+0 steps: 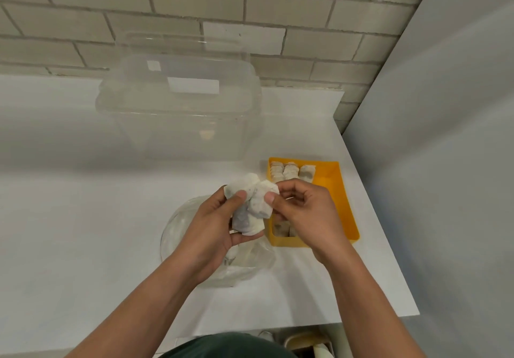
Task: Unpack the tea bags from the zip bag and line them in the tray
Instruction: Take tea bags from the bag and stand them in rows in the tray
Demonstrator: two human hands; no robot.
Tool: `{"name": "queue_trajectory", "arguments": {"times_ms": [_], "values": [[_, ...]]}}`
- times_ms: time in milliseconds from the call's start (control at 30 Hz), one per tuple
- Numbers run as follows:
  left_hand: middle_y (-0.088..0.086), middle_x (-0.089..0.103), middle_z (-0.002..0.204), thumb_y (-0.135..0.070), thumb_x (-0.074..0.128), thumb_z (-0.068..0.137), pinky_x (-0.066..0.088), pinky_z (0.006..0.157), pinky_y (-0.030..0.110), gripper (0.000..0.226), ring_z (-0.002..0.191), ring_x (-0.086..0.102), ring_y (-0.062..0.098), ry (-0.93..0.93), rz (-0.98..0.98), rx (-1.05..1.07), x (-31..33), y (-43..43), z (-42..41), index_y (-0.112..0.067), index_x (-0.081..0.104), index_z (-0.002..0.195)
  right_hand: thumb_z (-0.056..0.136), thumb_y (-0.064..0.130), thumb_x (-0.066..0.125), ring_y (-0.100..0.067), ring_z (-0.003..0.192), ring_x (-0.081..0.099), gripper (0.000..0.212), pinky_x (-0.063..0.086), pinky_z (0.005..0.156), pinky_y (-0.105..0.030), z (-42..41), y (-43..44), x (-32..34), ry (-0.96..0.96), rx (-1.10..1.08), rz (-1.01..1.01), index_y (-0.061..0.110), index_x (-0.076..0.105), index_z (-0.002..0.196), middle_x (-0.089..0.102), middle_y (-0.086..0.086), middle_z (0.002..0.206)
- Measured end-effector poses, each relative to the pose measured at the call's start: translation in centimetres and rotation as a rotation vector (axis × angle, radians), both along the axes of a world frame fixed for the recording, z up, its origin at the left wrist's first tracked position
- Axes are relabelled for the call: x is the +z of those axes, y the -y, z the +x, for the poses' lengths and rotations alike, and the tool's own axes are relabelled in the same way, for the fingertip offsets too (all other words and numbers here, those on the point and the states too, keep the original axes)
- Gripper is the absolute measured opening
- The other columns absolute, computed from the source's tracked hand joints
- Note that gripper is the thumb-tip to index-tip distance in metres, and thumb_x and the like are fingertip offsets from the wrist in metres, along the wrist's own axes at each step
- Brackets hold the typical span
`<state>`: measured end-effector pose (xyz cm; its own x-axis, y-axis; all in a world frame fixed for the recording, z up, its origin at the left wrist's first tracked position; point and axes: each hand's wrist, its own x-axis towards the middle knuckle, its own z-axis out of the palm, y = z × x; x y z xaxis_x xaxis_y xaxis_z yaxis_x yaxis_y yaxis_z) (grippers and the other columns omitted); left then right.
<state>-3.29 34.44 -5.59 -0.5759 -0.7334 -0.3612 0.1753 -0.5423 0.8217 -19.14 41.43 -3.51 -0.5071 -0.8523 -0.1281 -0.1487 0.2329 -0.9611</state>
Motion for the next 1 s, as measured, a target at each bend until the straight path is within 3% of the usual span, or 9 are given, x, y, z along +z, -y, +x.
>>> {"name": "queue_trajectory", "arguments": {"times_ms": [100, 267, 367, 500, 600, 700, 833, 900, 1000], "values": [[0.010, 0.076, 0.120, -0.021, 0.052, 0.107, 0.063, 0.076, 0.040, 0.026, 0.110, 0.074, 0.027, -0.005, 0.017, -0.001, -0.1, 0.1, -0.1, -0.011, 0.068, 0.125, 0.086, 0.020, 0.082, -0.024, 0.083, 0.075, 0.013, 0.063, 0.072, -0.055, -0.2, -0.5, 0.2, 0.040, -0.011, -0.005, 0.024, 0.078, 0.098, 0.078, 0.000, 0.092], [0.011, 0.076, 0.116, -0.022, 0.054, 0.106, 0.063, 0.073, 0.039, 0.025, 0.105, 0.075, 0.027, 0.009, 0.003, -0.006, -0.1, 0.1, -0.6, -0.011, 0.068, 0.124, 0.087, 0.015, 0.081, -0.028, 0.074, 0.070, 0.013, 0.063, 0.075, -0.046, -0.7, -1.4, 0.2, 0.082, -0.006, -0.004, 0.020, 0.079, 0.098, 0.078, -0.006, 0.089], [0.015, 0.076, 0.109, -0.024, 0.054, 0.106, 0.062, 0.070, 0.037, 0.026, 0.095, 0.076, 0.028, 0.018, -0.005, -0.009, -0.1, 0.2, -0.6, -0.009, 0.066, 0.124, 0.090, 0.014, 0.078, -0.016, 0.075, 0.070, 0.012, 0.062, 0.074, -0.035, -2.1, -1.5, 0.2, 0.081, -0.122, -0.078, 0.018, 0.078, 0.101, 0.077, -0.005, 0.088], [0.019, 0.074, 0.111, -0.024, 0.055, 0.105, 0.062, 0.069, 0.036, 0.027, 0.093, 0.077, 0.028, 0.005, -0.004, 0.009, -0.1, 0.3, -0.4, -0.007, 0.065, 0.123, 0.093, 0.020, 0.074, -0.009, 0.077, 0.072, 0.009, 0.064, 0.077, -0.036, -5.7, -0.5, -2.1, -0.080, -0.295, -0.076, 0.025, 0.077, 0.100, 0.077, 0.007, 0.086], [0.018, 0.074, 0.110, -0.024, 0.055, 0.105, 0.062, 0.069, 0.037, 0.027, 0.093, 0.077, 0.028, -0.006, 0.005, 0.014, -0.3, 0.4, -0.1, -0.008, 0.066, 0.123, 0.095, 0.026, 0.070, -0.014, 0.079, 0.072, 0.007, 0.063, 0.079, -0.046, -8.5, 0.9, -5.3, -0.217, -0.375, -0.004, 0.031, 0.075, 0.096, 0.075, 0.012, 0.086], [0.018, 0.075, 0.109, -0.024, 0.055, 0.105, 0.062, 0.070, 0.037, 0.027, 0.094, 0.076, 0.028, -0.004, 0.003, 0.011, -0.5, 0.4, 0.1, -0.009, 0.066, 0.124, 0.097, 0.024, 0.066, -0.020, 0.088, 0.072, 0.013, 0.061, 0.085, -0.047, -10.4, 2.2, -7.8, -0.318, -0.376, 0.093, 0.032, 0.074, 0.102, 0.074, 0.010, 0.097], [0.019, 0.074, 0.108, -0.023, 0.054, 0.106, 0.063, 0.073, 0.040, 0.027, 0.094, 0.076, 0.028, 0.005, -0.004, 0.018, -0.7, 0.4, 0.5, -0.009, 0.066, 0.126, 0.098, 0.018, 0.063, -0.024, 0.094, 0.067, 0.017, 0.054, 0.082, -0.034, -11.4, 3.5, -9.9, -0.414, -0.274, 0.247, 0.022, 0.075, 0.108, 0.074, -0.001, 0.104], [0.019, 0.074, 0.109, -0.023, 0.054, 0.105, 0.063, 0.074, 0.041, 0.027, 0.095, 0.076, 0.029, 0.008, -0.001, 0.030, -0.7, 0.5, 0.6, -0.009, 0.066, 0.126, 0.097, 0.014, 0.063, -0.021, 0.097, 0.064, 0.019, 0.045, 0.080, -0.027, -11.5, 3.9, -10.3, -0.415, -0.261, 0.276, 0.019, 0.076, 0.110, 0.073, -0.003, 0.107], [0.019, 0.074, 0.111, -0.023, 0.054, 0.105, 0.063, 0.076, 0.043, 0.027, 0.096, 0.076, 0.031, 0.008, 0.000, 0.035, -0.8, 0.6, 0.7, -0.010, 0.067, 0.125, 0.092, 0.012, 0.070, -0.023, 0.109, 0.065, 0.027, 0.044, 0.086, -0.025, -11.4, 4.2, -10.5, -0.362, -0.287, 0.275, 0.017, 0.073, 0.118, 0.073, -0.002, 0.113]]}}
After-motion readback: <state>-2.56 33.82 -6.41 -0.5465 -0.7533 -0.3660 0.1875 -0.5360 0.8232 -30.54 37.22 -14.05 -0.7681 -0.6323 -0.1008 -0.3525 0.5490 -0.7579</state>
